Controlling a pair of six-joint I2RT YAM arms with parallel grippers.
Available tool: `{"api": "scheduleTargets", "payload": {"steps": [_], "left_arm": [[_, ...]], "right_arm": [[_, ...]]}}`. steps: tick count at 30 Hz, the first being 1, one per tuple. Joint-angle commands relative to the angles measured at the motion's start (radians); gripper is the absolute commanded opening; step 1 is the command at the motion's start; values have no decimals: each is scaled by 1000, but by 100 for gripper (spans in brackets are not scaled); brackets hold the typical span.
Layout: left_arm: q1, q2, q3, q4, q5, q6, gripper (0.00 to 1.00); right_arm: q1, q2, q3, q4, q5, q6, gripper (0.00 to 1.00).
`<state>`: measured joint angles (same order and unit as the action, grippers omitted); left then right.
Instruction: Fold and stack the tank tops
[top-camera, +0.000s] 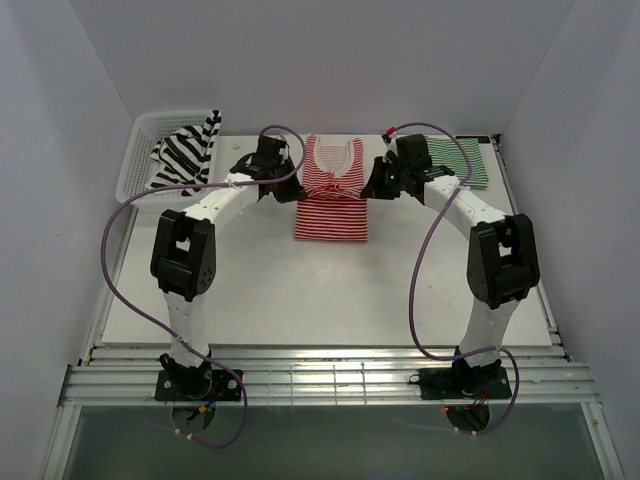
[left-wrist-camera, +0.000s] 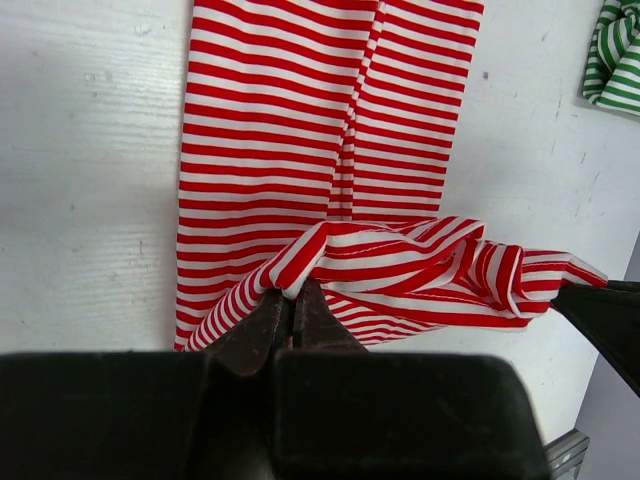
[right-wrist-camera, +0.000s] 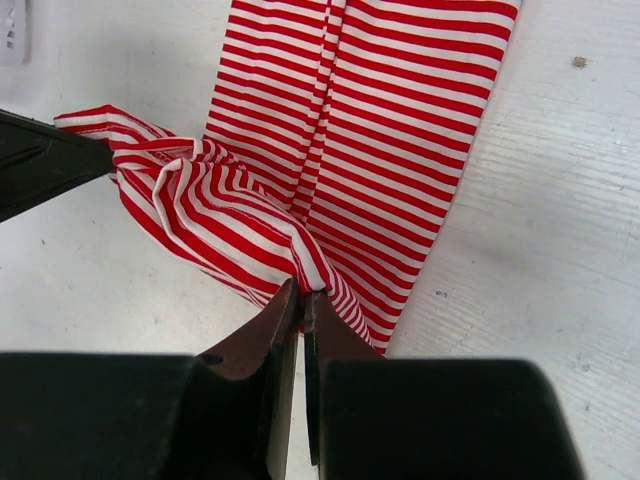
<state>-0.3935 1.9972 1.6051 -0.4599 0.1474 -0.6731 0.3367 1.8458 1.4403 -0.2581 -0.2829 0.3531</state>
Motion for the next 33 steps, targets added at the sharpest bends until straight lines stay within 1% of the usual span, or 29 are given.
{"api": "scheduleTargets", "payload": {"steps": [1,7,13,21,23,25,29,30,31,32,33], "left_arm": [[13,20,56,33,29,26,0],[22,86,99,43,63,32,0],[35,135,115,47,67,24,0],[45,189,136,55,90,26,0],[48,201,145,56,99,26,9],[50,206,153,59,116,33,16],[50,206,191,72,159,70,57],[50,203,197,70,178,81,66],[50,198,202,70,184,98,75],[50,184,199,72,187,102,90],[50,175,196,70,193,109,95]], "right_arm": [[-11,48,68,37,-41,-34,8],[-19,118,117,46,-65,-36,8],[-28,205,164,49,-76,-32,8],[-36,263,187,63,-70,-8,8],[-38,277,195,66,-70,0,11],[-44,285,201,71,-81,12,20],[-45,270,207,86,-108,17,38],[-47,262,203,88,-116,17,48],[-47,235,190,103,-119,20,55],[-47,219,157,114,-121,21,60],[-47,201,137,123,-121,23,67]]}}
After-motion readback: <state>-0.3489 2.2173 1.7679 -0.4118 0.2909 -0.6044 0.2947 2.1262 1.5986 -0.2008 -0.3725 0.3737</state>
